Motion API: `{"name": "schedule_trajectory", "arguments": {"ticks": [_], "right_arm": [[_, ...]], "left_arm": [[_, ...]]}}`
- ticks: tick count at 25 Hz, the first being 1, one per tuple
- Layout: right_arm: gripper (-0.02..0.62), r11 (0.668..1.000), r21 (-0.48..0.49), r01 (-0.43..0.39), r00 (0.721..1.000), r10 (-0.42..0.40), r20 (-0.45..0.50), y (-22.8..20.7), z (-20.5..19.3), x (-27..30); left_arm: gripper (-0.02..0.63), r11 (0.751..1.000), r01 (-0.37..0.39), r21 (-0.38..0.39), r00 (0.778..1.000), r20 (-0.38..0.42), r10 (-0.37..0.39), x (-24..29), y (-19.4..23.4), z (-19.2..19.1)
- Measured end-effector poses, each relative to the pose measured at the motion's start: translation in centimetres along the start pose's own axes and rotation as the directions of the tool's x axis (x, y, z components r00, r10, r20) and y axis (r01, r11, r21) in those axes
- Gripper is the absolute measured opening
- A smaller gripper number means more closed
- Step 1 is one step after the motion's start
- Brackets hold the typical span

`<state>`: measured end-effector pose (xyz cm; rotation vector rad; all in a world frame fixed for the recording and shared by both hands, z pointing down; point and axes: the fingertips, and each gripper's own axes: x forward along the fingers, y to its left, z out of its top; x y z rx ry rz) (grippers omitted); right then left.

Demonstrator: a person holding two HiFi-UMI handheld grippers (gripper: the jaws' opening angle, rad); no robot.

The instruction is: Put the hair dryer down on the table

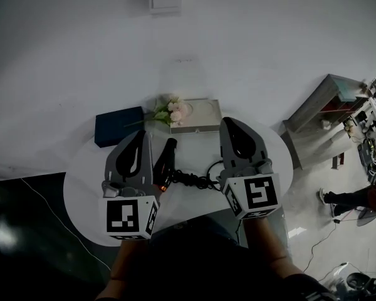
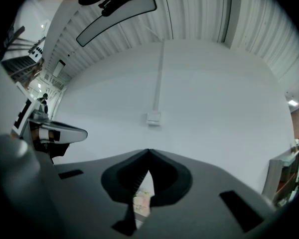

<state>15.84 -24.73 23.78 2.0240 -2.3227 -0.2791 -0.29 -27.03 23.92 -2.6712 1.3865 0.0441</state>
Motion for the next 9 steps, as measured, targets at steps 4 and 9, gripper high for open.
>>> {"name": "schedule_trajectory", "arguments": {"ticks": [4,9], "right_arm": [[0.012,1.000,0.001,-0.003,1.000,0.003,-0.013,0.7,-0.4,-0.1],[0.012,1.000,-0.005,-0.005,1.000,0.004,-0.018,1.3,-0.5,0.2]], "left_arm": [[0.012,1.000,0.007,-0.004,1.000,0.003,-0.007,-0.3,0.2,-0.3],[0.012,1.000,0.014,-0.011,1.000,0.004,-0.014,-0.6,0.7,-0.5]]}}
